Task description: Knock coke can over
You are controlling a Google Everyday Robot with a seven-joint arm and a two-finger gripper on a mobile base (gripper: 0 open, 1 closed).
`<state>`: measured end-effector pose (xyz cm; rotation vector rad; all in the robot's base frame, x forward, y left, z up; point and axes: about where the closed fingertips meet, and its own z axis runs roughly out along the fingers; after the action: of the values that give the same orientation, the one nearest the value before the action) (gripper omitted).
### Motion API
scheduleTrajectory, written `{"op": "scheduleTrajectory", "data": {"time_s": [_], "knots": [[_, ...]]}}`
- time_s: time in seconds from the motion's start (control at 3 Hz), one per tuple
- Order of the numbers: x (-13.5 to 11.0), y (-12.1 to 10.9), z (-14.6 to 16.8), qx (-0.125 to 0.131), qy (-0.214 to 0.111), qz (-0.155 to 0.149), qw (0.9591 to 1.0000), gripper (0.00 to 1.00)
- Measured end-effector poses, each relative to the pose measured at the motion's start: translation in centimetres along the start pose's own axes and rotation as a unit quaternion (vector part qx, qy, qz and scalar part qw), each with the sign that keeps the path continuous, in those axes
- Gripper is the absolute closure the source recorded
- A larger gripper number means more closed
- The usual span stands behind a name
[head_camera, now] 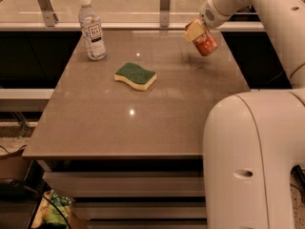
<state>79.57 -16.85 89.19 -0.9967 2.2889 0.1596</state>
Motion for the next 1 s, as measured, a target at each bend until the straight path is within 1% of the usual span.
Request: {"op": "scheduleTrajectory", "data": {"time_s": [0.33, 0.67, 1.0], "knots": [[0.9, 0.6, 1.1, -0.01, 0.03, -0.002, 0.9995, 1.0], [1.6, 1.3, 2.2, -0.018, 0.063, -0.01, 0.9978, 1.0], [2.3, 1.7, 3.3, -0.017, 0.106, -0.027, 0.9938, 1.0]]}}
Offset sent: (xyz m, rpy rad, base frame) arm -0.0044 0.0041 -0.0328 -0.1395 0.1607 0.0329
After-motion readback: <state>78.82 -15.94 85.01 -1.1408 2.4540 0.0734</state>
